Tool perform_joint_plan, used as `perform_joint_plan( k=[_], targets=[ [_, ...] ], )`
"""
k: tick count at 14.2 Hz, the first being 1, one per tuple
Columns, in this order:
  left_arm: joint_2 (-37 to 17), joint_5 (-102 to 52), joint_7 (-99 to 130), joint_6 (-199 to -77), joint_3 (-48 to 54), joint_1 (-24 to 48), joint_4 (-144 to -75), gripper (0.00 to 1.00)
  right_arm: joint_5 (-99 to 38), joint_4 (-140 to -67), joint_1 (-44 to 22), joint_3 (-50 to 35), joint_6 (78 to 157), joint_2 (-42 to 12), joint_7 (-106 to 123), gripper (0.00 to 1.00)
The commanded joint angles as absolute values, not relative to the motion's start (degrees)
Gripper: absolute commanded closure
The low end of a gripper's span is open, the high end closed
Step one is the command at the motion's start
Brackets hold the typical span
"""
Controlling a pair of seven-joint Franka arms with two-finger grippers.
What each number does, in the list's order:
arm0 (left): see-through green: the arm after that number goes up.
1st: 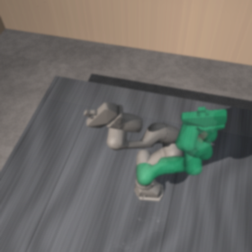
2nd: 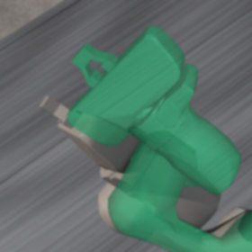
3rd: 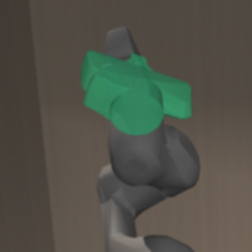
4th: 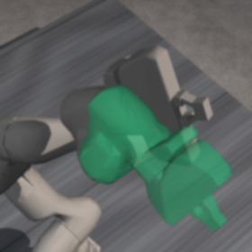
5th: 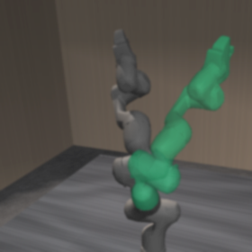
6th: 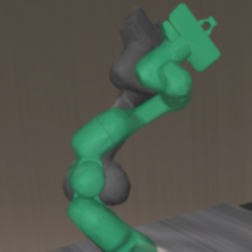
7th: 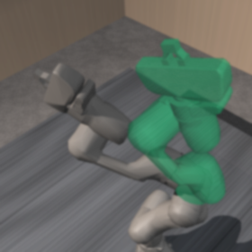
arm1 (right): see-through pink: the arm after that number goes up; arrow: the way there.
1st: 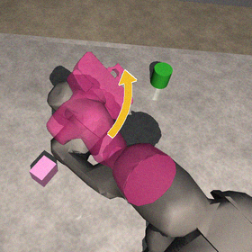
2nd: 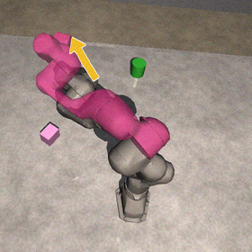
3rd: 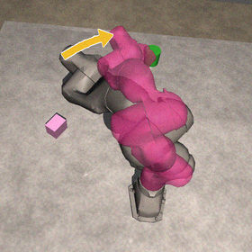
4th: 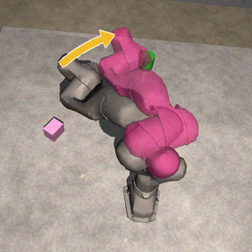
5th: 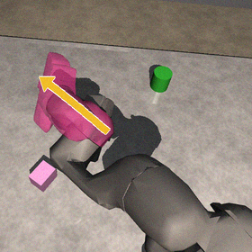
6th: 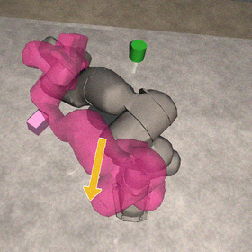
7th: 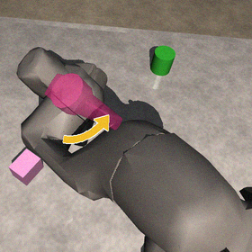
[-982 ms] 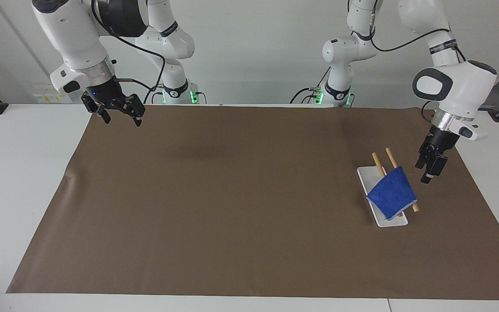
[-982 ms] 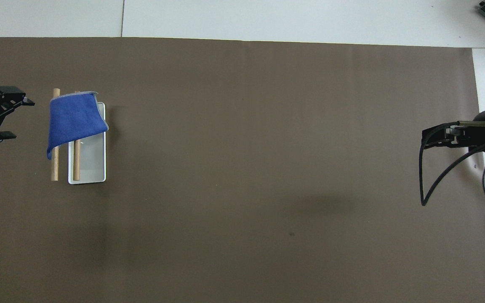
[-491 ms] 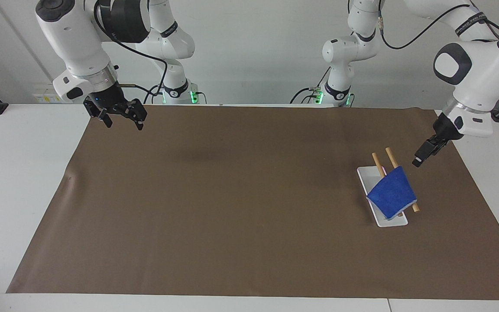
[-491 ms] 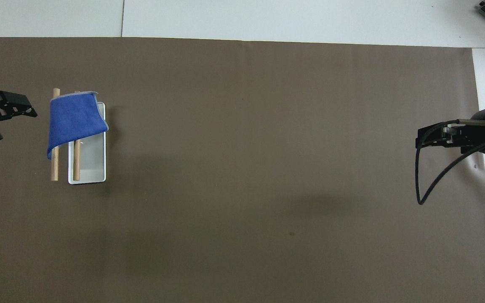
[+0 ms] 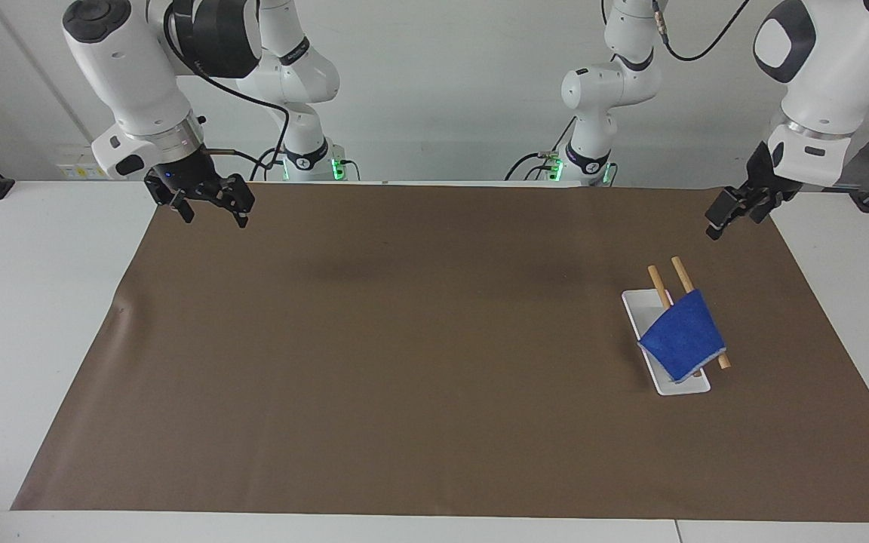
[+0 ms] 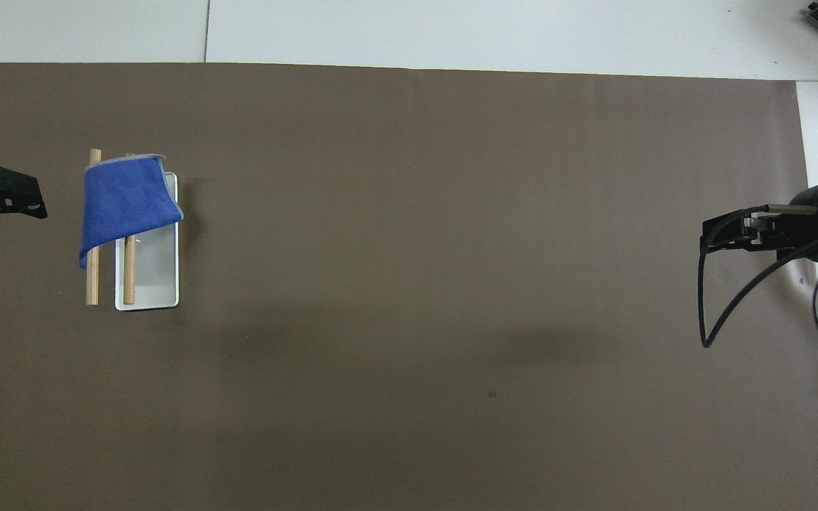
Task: Right arm passes towel to left arm to hang
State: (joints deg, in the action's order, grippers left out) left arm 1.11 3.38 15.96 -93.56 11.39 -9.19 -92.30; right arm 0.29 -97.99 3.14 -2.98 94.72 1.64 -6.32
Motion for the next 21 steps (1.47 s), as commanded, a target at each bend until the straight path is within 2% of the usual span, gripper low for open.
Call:
perform_joint_plan(
  k=[1, 5, 10, 21],
  targets=[
    [1.8, 5.8, 9.5, -91.8, 12.0, -8.8, -91.8, 0.0, 1.1, -99.7, 3.3, -3.3, 95.7, 2.9, -4.9, 0.0],
    [2.5, 5.8, 0.7, -92.5, 12.0, -8.8, -92.5, 0.0, 1.0, -99.6, 3.3, -3.3, 95.6, 2.9, -5.5, 0.0],
    [2.3, 5.3, 1.6, -97.4, 12.0, -9.1, -93.0, 0.0, 0.9, -99.7, 3.5, -3.3, 95.6, 2.9, -5.7, 0.0],
    [2.5, -2.5, 8.2, -97.2, 12.1, -9.1, -92.8, 0.0, 0.7, -98.6, 4.0, -3.2, 94.8, 2.4, -7.5, 0.0]
  ],
)
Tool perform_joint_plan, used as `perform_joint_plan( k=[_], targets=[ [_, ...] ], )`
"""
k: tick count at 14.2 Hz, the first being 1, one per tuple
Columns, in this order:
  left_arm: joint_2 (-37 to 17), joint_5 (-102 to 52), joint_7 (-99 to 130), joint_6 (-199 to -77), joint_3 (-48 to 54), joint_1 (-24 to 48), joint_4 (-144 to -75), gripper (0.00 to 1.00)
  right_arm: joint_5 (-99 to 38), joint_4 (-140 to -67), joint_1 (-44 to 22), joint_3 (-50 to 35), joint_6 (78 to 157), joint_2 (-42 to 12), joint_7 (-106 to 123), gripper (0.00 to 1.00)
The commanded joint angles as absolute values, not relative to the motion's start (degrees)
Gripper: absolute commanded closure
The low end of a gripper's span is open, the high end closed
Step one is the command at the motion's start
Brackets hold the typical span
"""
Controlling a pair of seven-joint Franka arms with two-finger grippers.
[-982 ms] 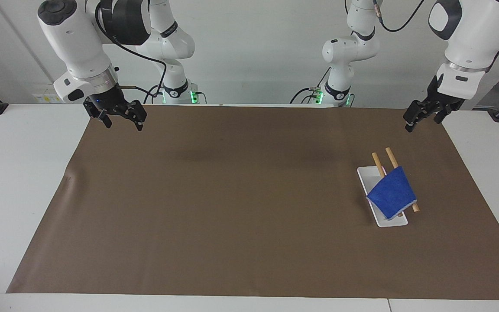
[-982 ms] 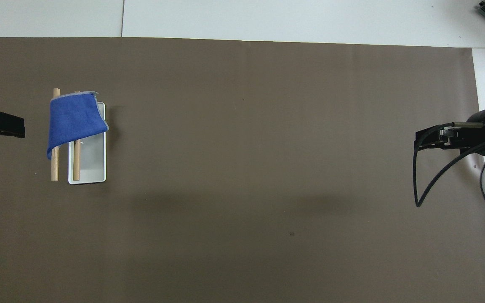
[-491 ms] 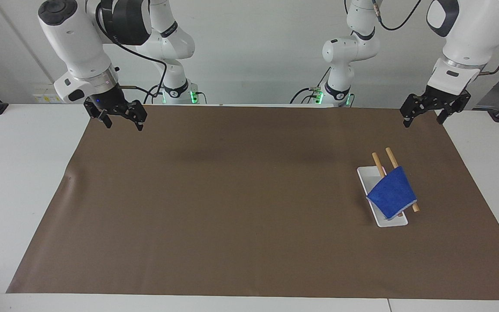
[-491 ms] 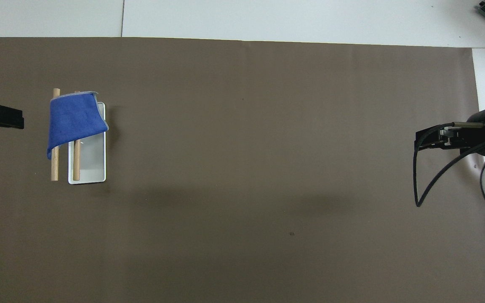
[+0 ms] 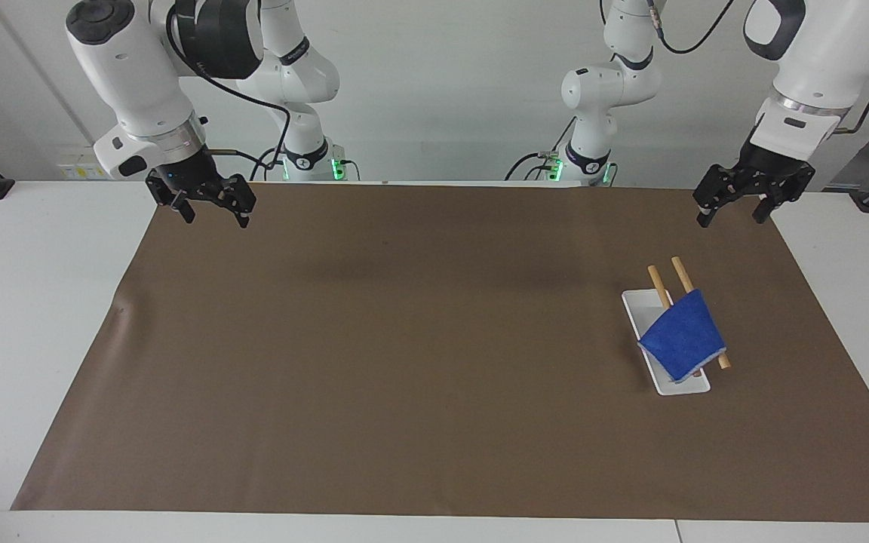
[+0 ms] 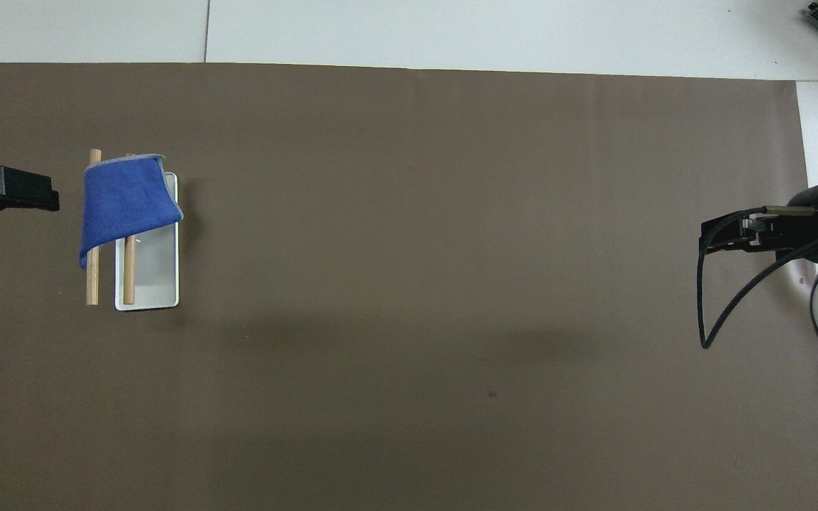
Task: Right arm passes towel to left arm to hang
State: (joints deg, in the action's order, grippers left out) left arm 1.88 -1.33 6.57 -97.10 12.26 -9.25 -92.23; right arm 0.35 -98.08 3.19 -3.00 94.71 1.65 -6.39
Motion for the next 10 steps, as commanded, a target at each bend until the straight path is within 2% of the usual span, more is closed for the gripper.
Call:
perform_joint_plan(
  k=[1, 10],
  targets=[
    [2.6, -2.5, 8.1, -96.7, 12.1, -9.1, -92.9, 0.0, 0.7, -97.9, 4.1, -3.2, 94.6, 2.1, -7.4, 0.0],
    [3.4, -2.5, 3.2, -91.8, 12.0, -9.3, -93.1, 0.0, 0.7, -97.8, 3.8, -3.2, 94.0, 2.2, -7.1, 0.0]
  ],
)
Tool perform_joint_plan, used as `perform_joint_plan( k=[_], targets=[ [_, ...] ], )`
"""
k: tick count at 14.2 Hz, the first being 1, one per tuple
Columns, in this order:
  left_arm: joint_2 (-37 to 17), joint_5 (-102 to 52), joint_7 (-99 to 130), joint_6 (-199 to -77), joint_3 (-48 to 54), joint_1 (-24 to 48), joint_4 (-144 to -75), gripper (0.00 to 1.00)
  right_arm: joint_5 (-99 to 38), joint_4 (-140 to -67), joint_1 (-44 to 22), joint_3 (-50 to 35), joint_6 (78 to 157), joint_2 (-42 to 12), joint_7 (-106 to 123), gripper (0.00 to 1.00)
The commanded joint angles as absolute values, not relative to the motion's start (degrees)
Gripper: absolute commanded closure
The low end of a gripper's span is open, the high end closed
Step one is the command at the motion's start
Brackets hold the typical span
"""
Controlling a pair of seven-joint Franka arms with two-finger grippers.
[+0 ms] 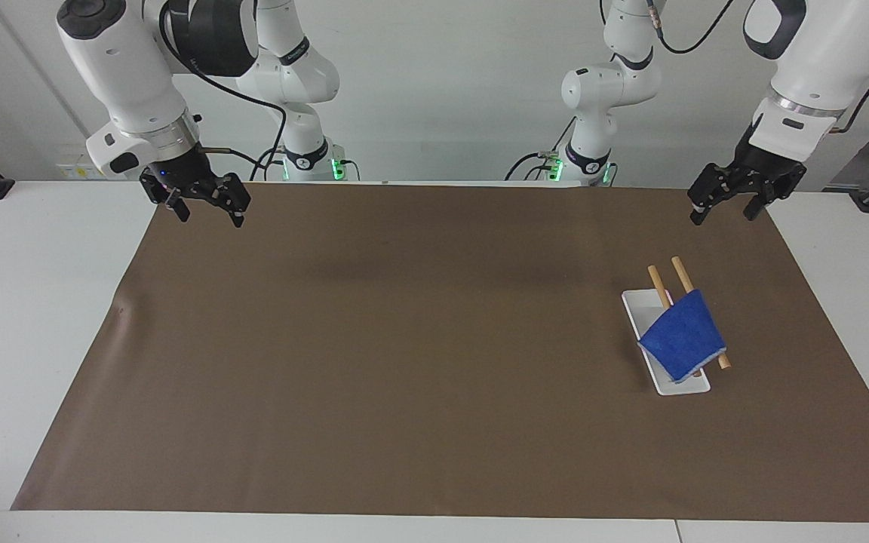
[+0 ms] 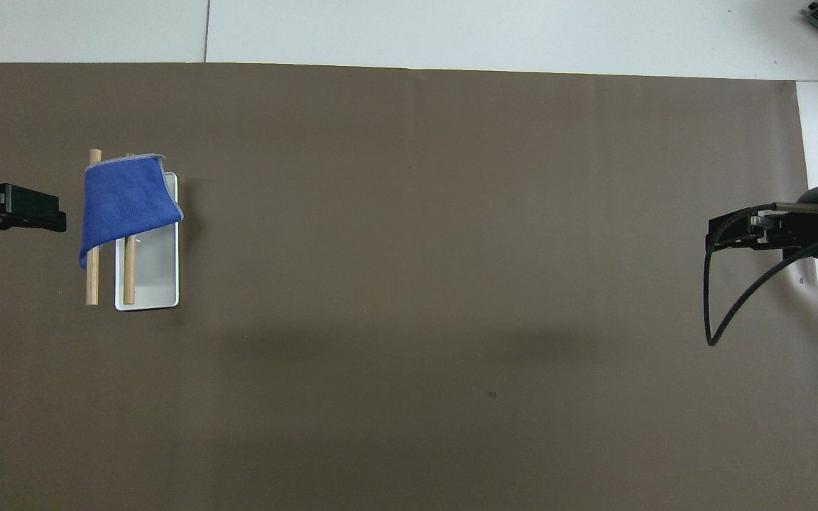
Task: Right arm passes towel to left arm to hang
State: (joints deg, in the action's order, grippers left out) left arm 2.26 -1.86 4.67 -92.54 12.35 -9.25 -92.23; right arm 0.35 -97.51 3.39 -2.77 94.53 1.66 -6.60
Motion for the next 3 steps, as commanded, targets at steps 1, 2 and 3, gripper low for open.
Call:
perform_joint_plan(
  k=[1, 2, 3],
  targets=[
    [3.4, -2.5, 2.4, -91.8, 12.0, -9.3, -93.1, 0.0, 0.7, -97.8, 3.8, -3.2, 94.0, 2.2, -7.1, 0.0],
    [3.4, -2.5, 1.4, -91.9, 12.0, -9.3, -93.1, 0.0, 0.7, -97.8, 3.8, -3.2, 94.0, 2.2, -7.2, 0.0],
    [3.4, -2.5, 0.5, -92.1, 12.0, -9.3, -93.1, 0.0, 0.6, -97.9, 3.9, -3.2, 94.0, 2.2, -7.1, 0.0]
  ],
)
